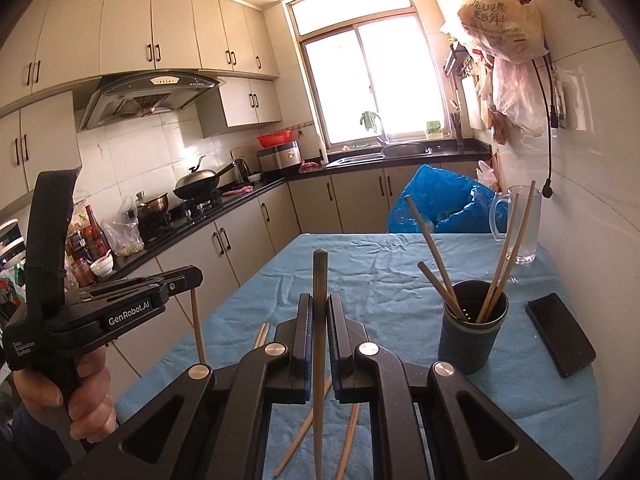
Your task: Organize utensils
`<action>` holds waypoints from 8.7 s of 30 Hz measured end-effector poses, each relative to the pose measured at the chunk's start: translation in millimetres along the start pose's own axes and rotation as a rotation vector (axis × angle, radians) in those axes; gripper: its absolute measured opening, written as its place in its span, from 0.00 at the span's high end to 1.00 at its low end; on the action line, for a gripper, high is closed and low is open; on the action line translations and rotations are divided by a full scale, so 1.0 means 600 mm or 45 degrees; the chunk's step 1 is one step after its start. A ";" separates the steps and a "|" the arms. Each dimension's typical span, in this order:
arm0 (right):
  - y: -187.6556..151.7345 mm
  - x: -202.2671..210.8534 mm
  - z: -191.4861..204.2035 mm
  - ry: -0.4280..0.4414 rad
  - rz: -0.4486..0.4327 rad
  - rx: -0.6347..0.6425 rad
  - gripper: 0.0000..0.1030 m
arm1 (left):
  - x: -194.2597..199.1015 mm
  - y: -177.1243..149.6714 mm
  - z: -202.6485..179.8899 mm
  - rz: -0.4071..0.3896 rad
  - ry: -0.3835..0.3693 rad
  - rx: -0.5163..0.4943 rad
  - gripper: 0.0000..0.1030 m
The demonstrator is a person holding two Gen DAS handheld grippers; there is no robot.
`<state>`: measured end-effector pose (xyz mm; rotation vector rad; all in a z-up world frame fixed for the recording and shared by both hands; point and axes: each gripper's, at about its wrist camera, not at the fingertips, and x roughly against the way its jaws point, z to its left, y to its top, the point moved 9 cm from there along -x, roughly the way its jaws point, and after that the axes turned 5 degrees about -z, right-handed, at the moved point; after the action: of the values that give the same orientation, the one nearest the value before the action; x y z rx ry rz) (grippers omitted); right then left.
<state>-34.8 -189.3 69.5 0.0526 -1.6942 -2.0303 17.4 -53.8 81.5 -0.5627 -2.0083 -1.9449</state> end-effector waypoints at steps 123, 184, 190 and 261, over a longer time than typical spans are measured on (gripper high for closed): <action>0.174 -0.051 -0.323 -0.415 -0.198 -0.191 0.93 | -0.208 0.180 -0.303 0.081 -0.475 -0.014 0.95; -0.124 -0.078 -0.054 -0.068 0.416 -0.024 0.71 | -0.296 -0.212 0.167 0.705 0.042 0.432 0.74; -0.146 -0.158 -0.024 -0.015 0.588 -0.048 0.71 | -0.311 -0.208 0.164 0.719 0.071 0.387 0.74; -0.221 -0.333 -0.076 -0.099 0.946 -0.277 0.92 | -0.335 -0.191 0.208 0.873 0.195 0.355 0.40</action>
<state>110.9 -138.8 -119.9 -0.6387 -1.2509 -1.6282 149.0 53.5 -118.9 -0.8563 -1.6490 -1.2389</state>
